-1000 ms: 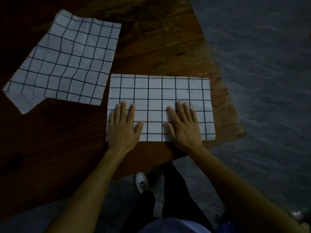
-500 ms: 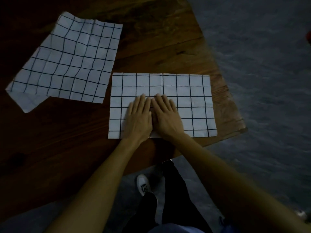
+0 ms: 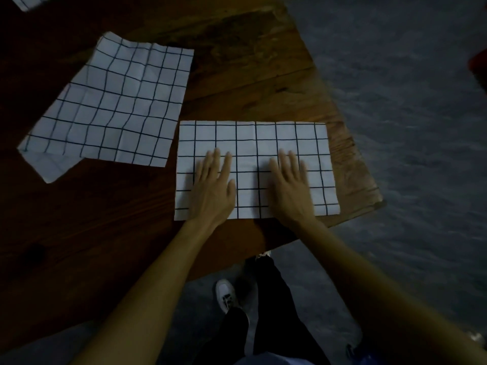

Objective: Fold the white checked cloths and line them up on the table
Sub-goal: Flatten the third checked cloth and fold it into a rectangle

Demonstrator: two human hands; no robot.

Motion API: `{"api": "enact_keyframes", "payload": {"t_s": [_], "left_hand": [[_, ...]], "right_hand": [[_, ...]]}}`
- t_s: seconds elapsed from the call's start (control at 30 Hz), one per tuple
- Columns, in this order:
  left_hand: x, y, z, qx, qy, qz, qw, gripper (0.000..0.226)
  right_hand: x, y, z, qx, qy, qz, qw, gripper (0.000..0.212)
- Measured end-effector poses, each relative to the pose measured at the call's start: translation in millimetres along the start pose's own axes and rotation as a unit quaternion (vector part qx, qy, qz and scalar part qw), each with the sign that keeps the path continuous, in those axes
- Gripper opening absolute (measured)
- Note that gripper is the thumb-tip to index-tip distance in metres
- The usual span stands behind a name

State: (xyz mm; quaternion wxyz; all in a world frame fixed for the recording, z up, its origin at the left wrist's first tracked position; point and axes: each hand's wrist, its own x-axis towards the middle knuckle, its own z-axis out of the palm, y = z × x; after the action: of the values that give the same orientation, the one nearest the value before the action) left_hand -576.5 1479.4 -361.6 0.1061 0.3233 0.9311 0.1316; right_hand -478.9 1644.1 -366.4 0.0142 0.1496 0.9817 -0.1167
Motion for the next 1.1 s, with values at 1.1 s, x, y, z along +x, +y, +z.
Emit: {"api": "enact_keyframes", "payload": {"t_s": [1.1], "left_hand": [[-10.0, -21.0, 9.7, 0.088, -0.048, -0.047, 0.994, 0.071]], "right_hand": [[-20.2, 57.7, -2.4, 0.060, -0.028, 0.070, 0.995, 0.066]]}}
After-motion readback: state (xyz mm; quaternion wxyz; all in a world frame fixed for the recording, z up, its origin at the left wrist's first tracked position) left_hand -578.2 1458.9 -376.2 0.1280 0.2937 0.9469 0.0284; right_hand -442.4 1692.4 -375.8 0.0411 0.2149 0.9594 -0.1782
